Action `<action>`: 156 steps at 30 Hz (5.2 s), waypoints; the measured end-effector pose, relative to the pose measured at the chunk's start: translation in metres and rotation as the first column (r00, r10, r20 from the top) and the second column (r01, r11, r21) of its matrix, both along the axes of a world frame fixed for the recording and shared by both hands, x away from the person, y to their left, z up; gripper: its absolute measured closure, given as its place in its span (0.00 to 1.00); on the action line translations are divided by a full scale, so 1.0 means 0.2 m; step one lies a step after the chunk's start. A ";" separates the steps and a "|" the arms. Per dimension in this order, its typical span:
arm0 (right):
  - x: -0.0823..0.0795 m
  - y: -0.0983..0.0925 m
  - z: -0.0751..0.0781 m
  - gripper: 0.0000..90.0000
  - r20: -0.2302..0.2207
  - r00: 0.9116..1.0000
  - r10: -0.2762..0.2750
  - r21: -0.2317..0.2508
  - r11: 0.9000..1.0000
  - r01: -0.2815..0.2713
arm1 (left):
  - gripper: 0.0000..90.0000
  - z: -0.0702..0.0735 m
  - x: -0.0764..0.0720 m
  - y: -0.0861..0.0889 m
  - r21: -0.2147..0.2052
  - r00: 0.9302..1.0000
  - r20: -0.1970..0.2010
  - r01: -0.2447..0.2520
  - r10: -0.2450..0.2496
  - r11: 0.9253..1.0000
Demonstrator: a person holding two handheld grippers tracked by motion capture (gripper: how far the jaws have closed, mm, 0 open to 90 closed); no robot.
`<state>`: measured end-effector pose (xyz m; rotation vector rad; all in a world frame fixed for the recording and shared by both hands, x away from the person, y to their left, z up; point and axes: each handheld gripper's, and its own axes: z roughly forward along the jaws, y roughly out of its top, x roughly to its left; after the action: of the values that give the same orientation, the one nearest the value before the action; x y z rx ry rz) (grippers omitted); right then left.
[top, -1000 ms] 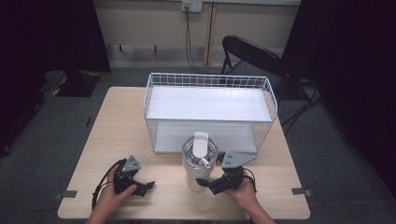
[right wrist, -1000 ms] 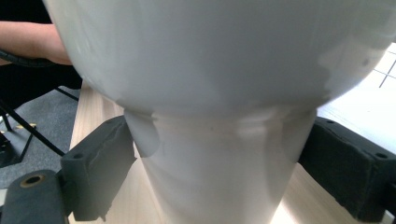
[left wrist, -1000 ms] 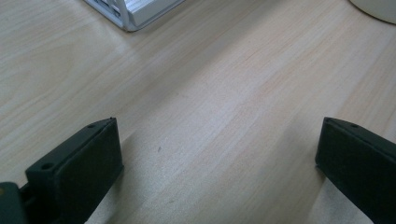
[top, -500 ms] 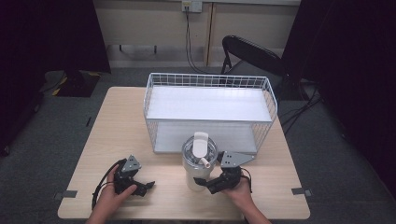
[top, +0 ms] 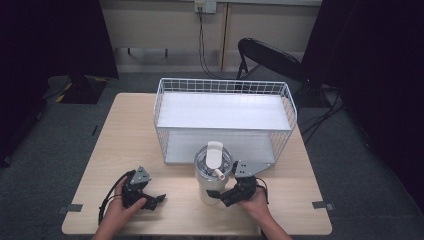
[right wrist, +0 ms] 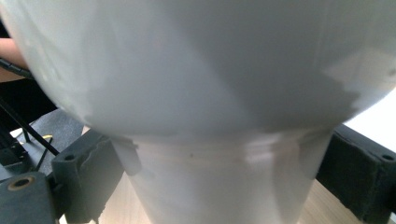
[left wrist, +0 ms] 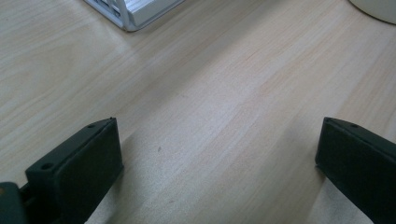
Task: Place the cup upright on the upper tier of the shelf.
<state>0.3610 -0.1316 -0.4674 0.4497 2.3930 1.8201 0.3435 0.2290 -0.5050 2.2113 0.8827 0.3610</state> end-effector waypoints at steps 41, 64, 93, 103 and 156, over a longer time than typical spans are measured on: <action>-0.03 -0.04 0.00 0.12 0.022 0.999 -0.038 0.110 0.993 0.035 | 0.00 0.00 0.00 0.00 0.000 1.000 0.000 0.000 0.000 1.000; -0.02 -0.11 0.24 0.12 0.071 0.996 -0.052 0.099 0.994 0.045 | 0.00 0.00 0.00 0.00 -0.003 1.000 -0.001 -0.001 0.001 1.000; 0.03 -0.15 0.44 0.12 0.068 0.996 -0.062 0.089 0.994 0.056 | 0.00 0.00 0.00 0.00 -0.002 1.000 0.000 -0.001 0.001 1.000; 0.05 -0.15 0.51 0.12 0.070 0.996 -0.061 0.103 0.993 0.054 | 0.00 0.00 0.00 0.00 -0.002 1.000 -0.001 -0.001 0.001 1.000; 0.12 -0.11 0.74 0.12 0.036 0.998 -0.059 0.115 0.992 0.054 | 0.00 0.00 0.00 0.00 -0.001 1.000 0.002 0.000 0.000 1.000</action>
<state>0.3855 -0.1531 -0.3199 0.4828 2.2362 1.9289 0.3440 0.2290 -0.5051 2.2092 0.8814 0.3628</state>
